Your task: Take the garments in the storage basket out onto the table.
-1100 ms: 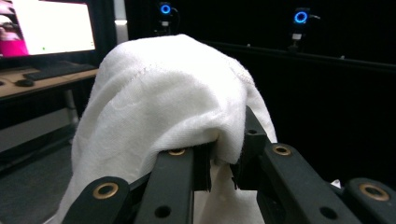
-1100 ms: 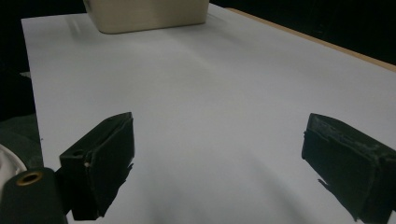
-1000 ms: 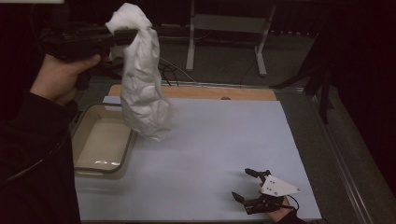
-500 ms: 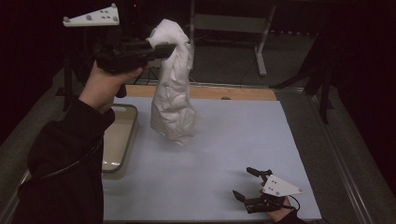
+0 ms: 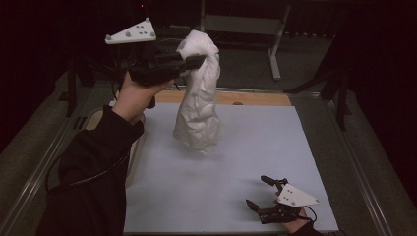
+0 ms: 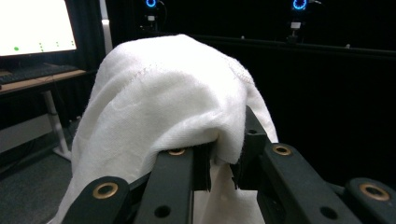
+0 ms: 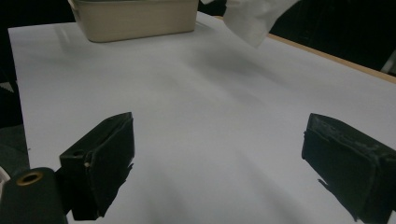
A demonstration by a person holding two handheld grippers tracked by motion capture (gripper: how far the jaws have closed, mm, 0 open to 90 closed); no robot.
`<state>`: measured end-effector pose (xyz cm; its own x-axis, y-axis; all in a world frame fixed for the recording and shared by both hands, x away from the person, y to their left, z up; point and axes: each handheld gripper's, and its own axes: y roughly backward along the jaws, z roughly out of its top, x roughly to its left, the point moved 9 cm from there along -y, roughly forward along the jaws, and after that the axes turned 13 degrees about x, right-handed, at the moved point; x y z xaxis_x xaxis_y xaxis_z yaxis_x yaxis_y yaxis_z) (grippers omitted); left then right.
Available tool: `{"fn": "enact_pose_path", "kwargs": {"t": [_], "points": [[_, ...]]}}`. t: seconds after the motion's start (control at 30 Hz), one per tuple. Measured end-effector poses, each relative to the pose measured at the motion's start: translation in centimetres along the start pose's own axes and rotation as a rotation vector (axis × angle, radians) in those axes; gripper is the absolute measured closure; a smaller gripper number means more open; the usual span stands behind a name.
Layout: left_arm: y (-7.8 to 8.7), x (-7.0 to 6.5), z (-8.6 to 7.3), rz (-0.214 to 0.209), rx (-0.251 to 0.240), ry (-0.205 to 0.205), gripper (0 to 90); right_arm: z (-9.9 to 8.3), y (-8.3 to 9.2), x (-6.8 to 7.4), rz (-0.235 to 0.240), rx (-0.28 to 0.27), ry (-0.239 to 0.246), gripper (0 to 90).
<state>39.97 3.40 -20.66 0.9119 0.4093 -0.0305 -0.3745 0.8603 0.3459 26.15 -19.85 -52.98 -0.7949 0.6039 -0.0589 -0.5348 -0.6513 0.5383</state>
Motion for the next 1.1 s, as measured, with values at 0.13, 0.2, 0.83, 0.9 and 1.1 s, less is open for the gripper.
{"fn": "enact_pose_path", "kwargs": {"t": [0.13, 0.2, 0.83, 0.9, 1.1], "points": [[-1.1, -0.1, -0.5, -0.009, -0.012, 0.010, 80.3, 0.0, 0.0, -0.1, 0.001, 0.000, -0.002, 9.7], [-1.6, -0.1, -0.9, -0.009, -0.010, 0.011, 80.3, 0.0, 0.0, -0.1, 0.000, -0.001, 0.001, 9.7], [-6.2, 0.1, -5.5, 0.002, 0.023, 0.021, 80.2, 0.0, 0.0, -0.3, -0.010, -0.010, -0.006, 9.7], [-6.6, 0.1, -6.2, -0.003, 0.031, 0.030, 80.2, 0.1, 0.1, -0.2, -0.013, -0.010, -0.011, 9.7], [-7.9, 0.4, -8.2, -0.003, 0.061, 0.052, 80.1, 0.1, 0.1, -0.4, -0.018, -0.014, -0.009, 9.7]]}}
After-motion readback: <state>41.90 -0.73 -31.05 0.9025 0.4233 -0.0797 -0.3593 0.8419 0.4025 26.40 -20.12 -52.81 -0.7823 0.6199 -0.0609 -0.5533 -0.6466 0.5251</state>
